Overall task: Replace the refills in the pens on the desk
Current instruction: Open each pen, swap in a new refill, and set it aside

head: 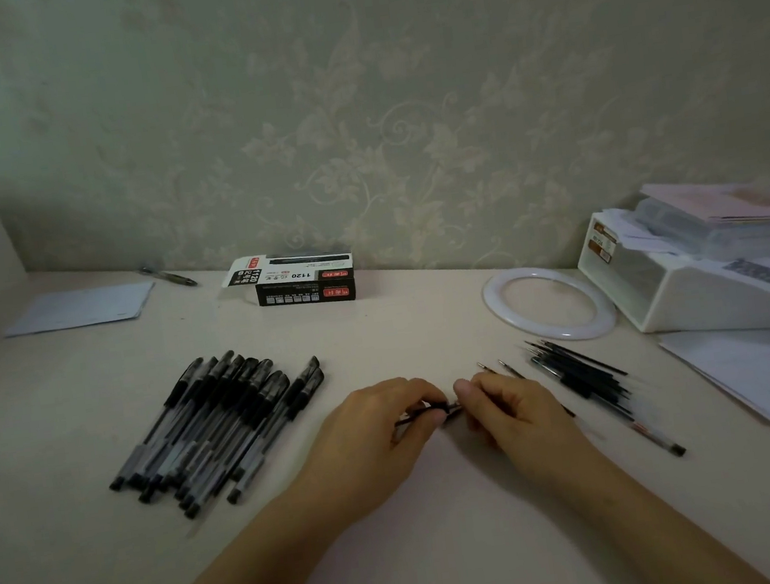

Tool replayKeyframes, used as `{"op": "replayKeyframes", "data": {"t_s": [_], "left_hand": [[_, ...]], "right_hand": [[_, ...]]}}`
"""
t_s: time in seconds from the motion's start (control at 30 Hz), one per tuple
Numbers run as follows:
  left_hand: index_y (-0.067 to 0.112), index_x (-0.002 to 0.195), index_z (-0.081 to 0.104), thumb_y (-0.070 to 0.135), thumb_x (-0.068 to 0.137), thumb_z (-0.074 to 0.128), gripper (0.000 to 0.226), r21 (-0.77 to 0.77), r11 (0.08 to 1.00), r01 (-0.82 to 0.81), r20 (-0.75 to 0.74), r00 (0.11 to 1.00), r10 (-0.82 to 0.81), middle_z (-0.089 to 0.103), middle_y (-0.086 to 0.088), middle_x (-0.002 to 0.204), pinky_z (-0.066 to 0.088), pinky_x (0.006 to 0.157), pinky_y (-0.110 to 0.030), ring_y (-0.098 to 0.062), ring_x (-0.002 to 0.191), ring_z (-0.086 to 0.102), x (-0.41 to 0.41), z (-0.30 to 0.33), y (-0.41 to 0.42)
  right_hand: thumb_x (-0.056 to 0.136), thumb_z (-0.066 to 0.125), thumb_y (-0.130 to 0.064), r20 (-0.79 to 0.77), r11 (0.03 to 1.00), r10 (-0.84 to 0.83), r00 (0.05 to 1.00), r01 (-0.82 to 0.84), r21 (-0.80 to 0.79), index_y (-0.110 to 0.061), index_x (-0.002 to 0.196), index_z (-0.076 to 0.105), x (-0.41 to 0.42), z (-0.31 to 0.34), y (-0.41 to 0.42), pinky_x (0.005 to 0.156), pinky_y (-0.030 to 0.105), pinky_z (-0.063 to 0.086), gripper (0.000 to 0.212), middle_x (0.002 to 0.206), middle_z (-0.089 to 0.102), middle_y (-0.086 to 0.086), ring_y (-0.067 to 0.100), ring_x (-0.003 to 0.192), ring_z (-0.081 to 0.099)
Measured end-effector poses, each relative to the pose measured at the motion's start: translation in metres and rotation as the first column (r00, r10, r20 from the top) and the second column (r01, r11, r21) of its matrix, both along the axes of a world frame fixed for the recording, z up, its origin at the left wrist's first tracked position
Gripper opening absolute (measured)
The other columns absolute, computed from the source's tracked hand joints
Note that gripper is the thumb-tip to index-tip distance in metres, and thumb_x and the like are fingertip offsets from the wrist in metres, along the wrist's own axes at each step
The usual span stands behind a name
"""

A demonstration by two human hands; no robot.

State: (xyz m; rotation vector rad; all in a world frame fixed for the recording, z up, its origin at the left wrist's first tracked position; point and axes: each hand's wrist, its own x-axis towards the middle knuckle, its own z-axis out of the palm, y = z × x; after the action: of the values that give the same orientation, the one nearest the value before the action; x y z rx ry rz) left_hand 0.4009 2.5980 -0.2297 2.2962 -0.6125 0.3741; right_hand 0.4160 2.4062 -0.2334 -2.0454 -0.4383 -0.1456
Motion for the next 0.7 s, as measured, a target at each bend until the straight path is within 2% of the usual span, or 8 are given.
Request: {"op": "replayKeyframes", "data": {"t_s": [0.07, 0.17, 0.3, 0.47, 0.6, 0.7], "left_hand": [[0.034, 0.104, 0.063, 0.036, 0.094, 0.055, 0.013, -0.015, 1.000, -0.002, -0.008, 1.000, 0.002, 0.061, 0.023, 0.087, 0.052, 0.073, -0.033, 0.000, 0.083, 0.059, 0.000, 0.000, 0.000], [0.034, 0.102, 0.064, 0.035, 0.093, 0.056, 0.012, -0.029, 1.000, -0.010, -0.026, 1.000, 0.009, 0.059, 0.027, 0.082, 0.052, 0.074, -0.032, 0.003, 0.081, 0.058, 0.000, -0.001, -0.001], [0.034, 0.101, 0.066, 0.034, 0.092, 0.060, 0.011, -0.020, 1.000, 0.011, -0.014, 1.000, -0.012, 0.064, 0.020, 0.090, 0.052, 0.073, -0.031, 0.000, 0.085, 0.060, -0.001, 0.001, -0.001], [0.034, 0.094, 0.065, 0.034, 0.089, 0.065, 0.005, 0.038, 0.999, -0.015, 0.062, 0.998, 0.013, 0.059, 0.015, 0.085, 0.047, 0.066, -0.030, -0.001, 0.078, 0.051, -0.002, 0.004, 0.001], [0.034, 0.093, 0.067, 0.035, 0.088, 0.066, 0.005, 0.059, 0.997, -0.039, 0.138, 0.990, 0.030, 0.058, 0.015, 0.085, 0.044, 0.064, -0.025, 0.001, 0.077, 0.047, -0.003, 0.007, 0.000], [0.031, 0.093, 0.069, 0.033, 0.088, 0.067, 0.006, 0.059, 0.997, -0.041, 0.179, 0.983, 0.030, 0.059, 0.014, 0.085, 0.047, 0.064, -0.030, -0.001, 0.076, 0.049, -0.003, 0.010, -0.001]], "right_hand": [[0.090, 0.052, -0.053, -0.016, 0.999, 0.013, 1.000, -0.013, 0.031, -0.021, 0.069, 0.057, -0.001, 0.002, 0.001, 0.056, 0.014, 0.040, 0.038, 0.059, 0.056, -0.010, 0.003, 0.056, 0.048], [0.095, 0.060, -0.034, -0.013, 0.997, 0.067, 0.998, -0.067, 0.030, -0.030, 0.079, 0.062, -0.001, 0.002, -0.001, 0.061, 0.017, 0.043, 0.017, 0.070, 0.064, -0.009, 0.005, 0.063, 0.055], [0.098, 0.055, -0.029, 0.021, 0.996, 0.081, 0.996, -0.081, -0.036, -0.025, 0.071, 0.056, -0.001, 0.001, -0.002, 0.056, 0.014, 0.034, 0.028, 0.060, 0.050, -0.012, 0.001, 0.057, 0.042], [0.099, 0.053, -0.030, 0.042, 0.992, 0.069, 0.997, -0.064, -0.110, -0.019, 0.063, 0.047, -0.002, 0.003, 0.000, 0.054, 0.018, 0.032, 0.038, 0.055, 0.043, -0.011, 0.002, 0.054, 0.038], [0.100, 0.051, -0.029, -0.012, 0.994, 0.076, 0.997, -0.077, -0.074, -0.025, 0.058, 0.039, -0.001, 0.005, 0.002, 0.053, 0.017, 0.030, 0.044, 0.053, 0.039, -0.013, 0.002, 0.053, 0.035], [0.098, 0.050, -0.036, -0.042, 0.996, 0.092, 0.995, -0.092, -0.001, -0.025, 0.058, 0.039, -0.002, 0.007, 0.004, 0.052, 0.015, 0.029, 0.043, 0.054, 0.037, -0.013, 0.001, 0.053, 0.033]]}}
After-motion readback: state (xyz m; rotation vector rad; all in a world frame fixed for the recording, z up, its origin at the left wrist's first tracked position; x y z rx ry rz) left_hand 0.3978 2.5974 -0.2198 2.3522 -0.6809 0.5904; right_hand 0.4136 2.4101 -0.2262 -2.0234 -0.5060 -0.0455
